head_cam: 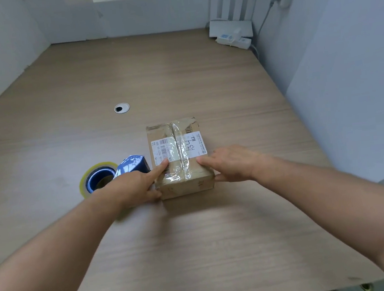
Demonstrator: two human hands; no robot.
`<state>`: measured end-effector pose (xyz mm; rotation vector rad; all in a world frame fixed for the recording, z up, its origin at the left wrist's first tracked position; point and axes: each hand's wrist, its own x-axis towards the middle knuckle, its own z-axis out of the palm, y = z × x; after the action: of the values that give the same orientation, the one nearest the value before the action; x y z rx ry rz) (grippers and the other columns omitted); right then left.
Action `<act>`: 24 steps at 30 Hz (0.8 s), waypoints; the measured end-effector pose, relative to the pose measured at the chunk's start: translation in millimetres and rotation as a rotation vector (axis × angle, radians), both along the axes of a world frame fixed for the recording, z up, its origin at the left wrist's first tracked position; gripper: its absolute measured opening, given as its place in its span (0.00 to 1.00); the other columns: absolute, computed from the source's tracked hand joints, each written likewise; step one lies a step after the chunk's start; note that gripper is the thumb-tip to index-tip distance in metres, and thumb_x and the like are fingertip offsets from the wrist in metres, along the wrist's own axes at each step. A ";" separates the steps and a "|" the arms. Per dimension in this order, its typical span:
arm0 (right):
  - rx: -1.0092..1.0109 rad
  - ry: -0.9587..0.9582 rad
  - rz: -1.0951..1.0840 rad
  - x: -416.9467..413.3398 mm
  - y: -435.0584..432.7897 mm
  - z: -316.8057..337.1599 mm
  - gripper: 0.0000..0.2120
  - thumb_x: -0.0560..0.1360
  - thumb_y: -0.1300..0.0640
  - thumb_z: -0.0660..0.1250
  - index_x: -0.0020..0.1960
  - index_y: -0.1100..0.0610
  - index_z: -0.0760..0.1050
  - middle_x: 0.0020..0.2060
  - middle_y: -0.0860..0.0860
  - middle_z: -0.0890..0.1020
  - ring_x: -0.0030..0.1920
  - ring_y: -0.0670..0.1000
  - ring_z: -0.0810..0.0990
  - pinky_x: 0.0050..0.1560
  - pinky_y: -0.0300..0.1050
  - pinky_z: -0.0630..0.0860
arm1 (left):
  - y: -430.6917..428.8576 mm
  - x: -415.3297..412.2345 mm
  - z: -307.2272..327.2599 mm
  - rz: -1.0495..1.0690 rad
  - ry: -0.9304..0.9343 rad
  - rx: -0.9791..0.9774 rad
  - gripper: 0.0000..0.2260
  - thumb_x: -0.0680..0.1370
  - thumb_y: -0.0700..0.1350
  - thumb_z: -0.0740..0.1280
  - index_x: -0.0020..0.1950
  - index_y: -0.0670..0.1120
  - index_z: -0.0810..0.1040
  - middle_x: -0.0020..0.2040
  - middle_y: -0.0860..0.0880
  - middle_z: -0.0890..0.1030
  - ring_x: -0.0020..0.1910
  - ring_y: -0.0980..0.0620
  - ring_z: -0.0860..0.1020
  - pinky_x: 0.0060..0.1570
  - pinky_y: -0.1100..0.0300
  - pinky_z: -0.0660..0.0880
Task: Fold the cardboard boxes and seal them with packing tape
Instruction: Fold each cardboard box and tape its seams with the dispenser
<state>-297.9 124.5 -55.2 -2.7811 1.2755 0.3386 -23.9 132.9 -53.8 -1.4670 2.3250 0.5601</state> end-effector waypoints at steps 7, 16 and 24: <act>-0.102 -0.029 0.033 -1.0 7.3 -7.1 0.22 0.75 0.48 0.64 0.65 0.57 0.66 0.54 0.53 0.78 0.53 0.56 0.74 0.40 0.48 0.67 | 5.1 -9.5 -20.7 0.097 0.057 -0.161 0.35 0.78 0.60 0.62 0.78 0.57 0.45 0.52 0.44 0.82 0.50 0.47 0.79 0.49 0.59 0.72; -0.105 -0.095 -0.003 6.8 11.4 -6.9 0.17 0.74 0.49 0.67 0.56 0.58 0.68 0.51 0.54 0.79 0.51 0.58 0.75 0.39 0.48 0.66 | 14.5 -11.6 -26.3 0.180 0.173 -0.165 0.41 0.73 0.60 0.68 0.77 0.59 0.45 0.52 0.50 0.82 0.48 0.51 0.80 0.49 0.57 0.76; -0.093 -0.058 -0.020 5.1 16.4 -2.3 0.20 0.74 0.44 0.65 0.58 0.56 0.66 0.55 0.52 0.77 0.55 0.55 0.74 0.42 0.46 0.66 | 37.9 25.5 -13.2 0.263 0.366 -0.079 0.31 0.78 0.51 0.65 0.76 0.65 0.53 0.63 0.61 0.76 0.62 0.59 0.74 0.61 0.63 0.70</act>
<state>-292.9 140.9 -57.5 -2.8294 1.3384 0.2000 1.6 170.8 -67.0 -1.8567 2.4575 0.8816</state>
